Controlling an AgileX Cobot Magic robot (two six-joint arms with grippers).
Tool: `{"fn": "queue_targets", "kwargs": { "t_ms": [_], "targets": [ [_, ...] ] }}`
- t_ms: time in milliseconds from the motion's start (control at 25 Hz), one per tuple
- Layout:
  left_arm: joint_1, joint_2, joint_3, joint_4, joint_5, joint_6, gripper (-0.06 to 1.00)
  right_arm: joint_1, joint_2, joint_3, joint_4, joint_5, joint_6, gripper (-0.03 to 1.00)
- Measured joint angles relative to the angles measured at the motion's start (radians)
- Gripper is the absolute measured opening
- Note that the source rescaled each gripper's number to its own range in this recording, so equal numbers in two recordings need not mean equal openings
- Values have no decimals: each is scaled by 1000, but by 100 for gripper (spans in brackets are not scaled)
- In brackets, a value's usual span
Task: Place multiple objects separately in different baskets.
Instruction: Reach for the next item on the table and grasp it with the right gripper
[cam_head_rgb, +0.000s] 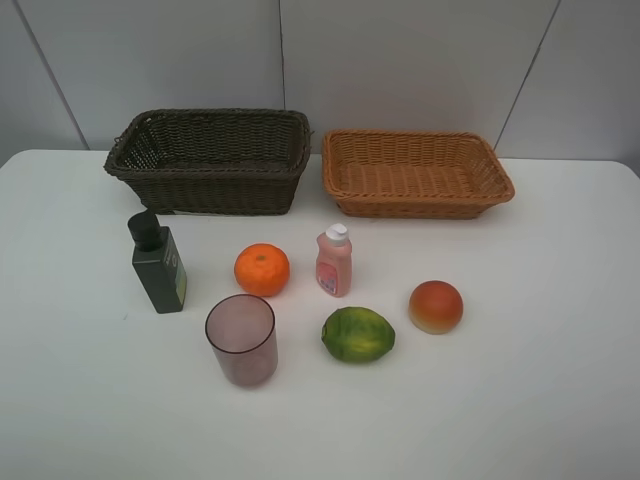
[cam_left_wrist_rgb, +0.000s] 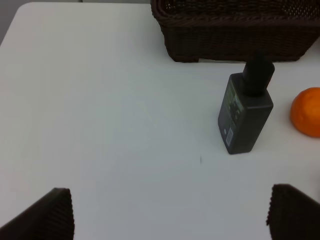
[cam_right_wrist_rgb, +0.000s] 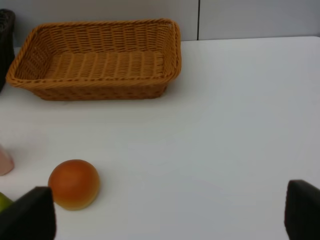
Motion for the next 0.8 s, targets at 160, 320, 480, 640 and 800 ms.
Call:
{"fn": "queue_targets", "kwargs": {
  "t_ms": [160, 320, 480, 640, 800],
  "targets": [
    [0, 0, 0, 0, 0, 0, 100, 0, 0, 0, 0, 0, 0, 100],
    [2, 0, 0, 0, 0, 0, 100, 0, 0, 0, 0, 0, 0, 100],
    [7, 0, 0, 0, 0, 0, 100, 0, 0, 0, 0, 0, 0, 100],
    [7, 0, 0, 0, 0, 0, 100, -21, 0, 0, 0, 0, 0, 100],
    [7, 0, 0, 0, 0, 0, 100, -23, 0, 0, 0, 0, 0, 100]
  ]
}}
